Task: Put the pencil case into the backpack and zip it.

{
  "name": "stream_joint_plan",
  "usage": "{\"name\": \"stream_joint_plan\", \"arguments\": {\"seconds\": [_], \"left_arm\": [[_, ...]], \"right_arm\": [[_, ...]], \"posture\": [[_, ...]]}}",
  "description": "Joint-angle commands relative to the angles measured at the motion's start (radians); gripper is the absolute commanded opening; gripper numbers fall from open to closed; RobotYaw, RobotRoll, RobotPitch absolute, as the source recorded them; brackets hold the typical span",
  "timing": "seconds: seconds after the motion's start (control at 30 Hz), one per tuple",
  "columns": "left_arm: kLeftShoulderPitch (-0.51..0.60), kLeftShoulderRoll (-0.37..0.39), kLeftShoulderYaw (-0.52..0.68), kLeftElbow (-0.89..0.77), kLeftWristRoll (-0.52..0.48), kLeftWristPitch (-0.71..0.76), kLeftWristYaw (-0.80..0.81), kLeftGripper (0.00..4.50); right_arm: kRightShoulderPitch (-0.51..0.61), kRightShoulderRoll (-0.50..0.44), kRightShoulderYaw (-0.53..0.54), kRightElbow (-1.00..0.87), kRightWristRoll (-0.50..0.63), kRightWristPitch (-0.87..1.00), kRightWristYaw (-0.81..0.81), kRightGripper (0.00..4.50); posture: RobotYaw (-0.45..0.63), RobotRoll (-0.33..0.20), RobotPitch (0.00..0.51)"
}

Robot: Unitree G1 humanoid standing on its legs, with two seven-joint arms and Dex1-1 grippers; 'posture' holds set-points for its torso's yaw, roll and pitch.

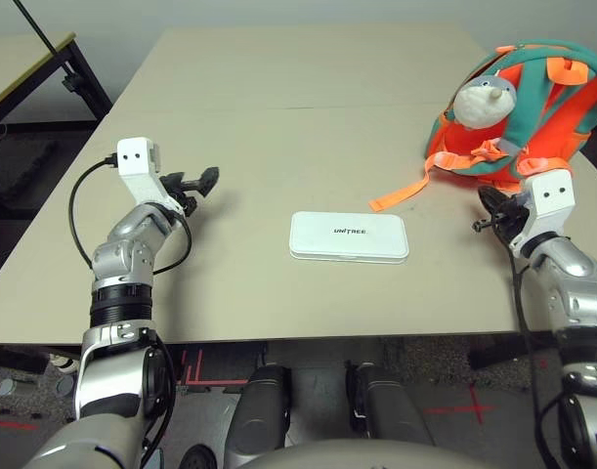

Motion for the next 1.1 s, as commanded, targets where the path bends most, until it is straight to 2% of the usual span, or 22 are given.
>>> {"name": "stream_joint_plan", "arguments": {"seconds": [0.03, 0.17, 0.33, 0.57, 0.8, 1.1], "left_arm": [[-0.033, 0.043, -0.037, -0.003, -0.060, 0.164, -0.101, 4.50], [-0.092, 0.088, -0.101, 0.021, -0.104, 0.315, -0.245, 4.50], [-0.136, 0.122, -0.157, 0.053, -0.127, 0.384, -0.401, 4.50], [-0.158, 0.156, -0.227, 0.121, -0.126, 0.412, -0.595, 4.50], [-0.189, 0.166, -0.293, 0.237, -0.083, 0.426, -0.694, 4.50], [-0.232, 0.117, -0.396, 0.419, 0.010, 0.381, -0.790, 4.50]], "right_arm": [[0.030, -0.028, 0.027, -0.105, 0.010, 0.087, 0.049, 0.02], [0.045, -0.060, 0.082, -0.183, -0.007, 0.144, 0.118, 0.02], [0.025, -0.051, 0.116, -0.196, -0.022, 0.160, 0.131, 0.02], [0.007, -0.032, 0.157, -0.182, -0.060, 0.142, 0.122, 0.02], [0.005, -0.033, 0.171, -0.180, -0.073, 0.134, 0.129, 0.02], [0.014, -0.058, 0.177, -0.172, -0.096, 0.121, 0.152, 0.02]], "posture": [[0.05, 0.000, 0.118], [0.05, 0.000, 0.111], [0.06, 0.000, 0.102], [0.07, 0.000, 0.094], [0.07, 0.000, 0.087], [0.06, 0.000, 0.098]]}}
